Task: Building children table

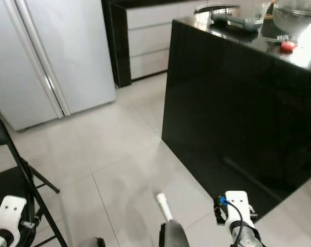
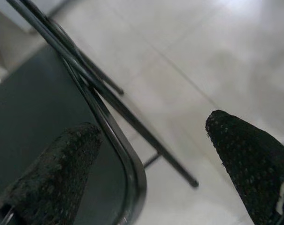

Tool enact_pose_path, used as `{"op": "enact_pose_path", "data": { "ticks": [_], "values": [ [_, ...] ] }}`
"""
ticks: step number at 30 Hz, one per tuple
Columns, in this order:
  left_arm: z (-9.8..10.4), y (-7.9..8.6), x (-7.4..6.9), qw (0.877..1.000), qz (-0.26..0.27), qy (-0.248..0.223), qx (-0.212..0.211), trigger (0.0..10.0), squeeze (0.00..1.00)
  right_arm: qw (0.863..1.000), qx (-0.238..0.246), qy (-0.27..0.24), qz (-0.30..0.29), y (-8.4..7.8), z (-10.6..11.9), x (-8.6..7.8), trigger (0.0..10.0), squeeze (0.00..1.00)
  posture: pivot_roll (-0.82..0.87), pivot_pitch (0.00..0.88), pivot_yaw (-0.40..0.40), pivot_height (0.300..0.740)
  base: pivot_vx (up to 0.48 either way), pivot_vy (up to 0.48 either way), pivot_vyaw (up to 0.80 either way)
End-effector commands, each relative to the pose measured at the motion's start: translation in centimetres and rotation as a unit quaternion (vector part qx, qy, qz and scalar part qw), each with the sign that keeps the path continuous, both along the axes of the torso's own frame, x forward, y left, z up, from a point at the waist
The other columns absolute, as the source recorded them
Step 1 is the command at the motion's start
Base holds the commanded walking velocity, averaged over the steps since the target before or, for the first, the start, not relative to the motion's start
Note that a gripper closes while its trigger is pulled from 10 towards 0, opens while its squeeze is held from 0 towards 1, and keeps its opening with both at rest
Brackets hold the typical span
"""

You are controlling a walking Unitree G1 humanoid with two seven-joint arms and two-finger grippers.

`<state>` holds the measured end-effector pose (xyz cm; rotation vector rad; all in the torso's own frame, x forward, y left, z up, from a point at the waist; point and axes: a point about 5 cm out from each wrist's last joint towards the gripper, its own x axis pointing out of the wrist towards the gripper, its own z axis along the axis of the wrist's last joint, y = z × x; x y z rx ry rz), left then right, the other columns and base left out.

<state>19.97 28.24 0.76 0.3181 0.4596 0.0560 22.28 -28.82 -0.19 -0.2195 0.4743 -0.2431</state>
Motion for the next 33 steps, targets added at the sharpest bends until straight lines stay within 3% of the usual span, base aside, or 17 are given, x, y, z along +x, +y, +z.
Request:
{"op": "enact_pose_path", "data": {
  "ticks": [1, 20, 33],
  "values": [
    [-0.5, 0.7, -0.7, 1.000, -0.009, 0.019, 0.019, 10.0, 0.00, 1.000, 0.001, -0.002, 0.001, 0.3, -0.2, 0.2, 10.0, 0.00, 0.05, 0.205, 0.045, 0.575, 0.000, 0.000, 0.00],
    [-1.2, 1.3, -1.1, 0.999, -0.005, 0.024, 0.025, 10.0, 0.00, 1.000, 0.009, 0.005, 0.000, 0.6, -0.9, 0.2, 10.0, 0.00, 0.04, 0.200, 0.039, 0.510, 0.000, 0.000, 0.00],
    [-1.9, 1.8, -1.7, 0.999, 0.007, 0.036, 0.029, 10.0, 0.00, 1.000, 0.019, 0.011, 0.007, 0.9, -1.2, 0.4, 10.0, 0.00, 0.04, 0.181, 0.032, 0.440, 0.000, 0.000, 0.00]
  ]
}}
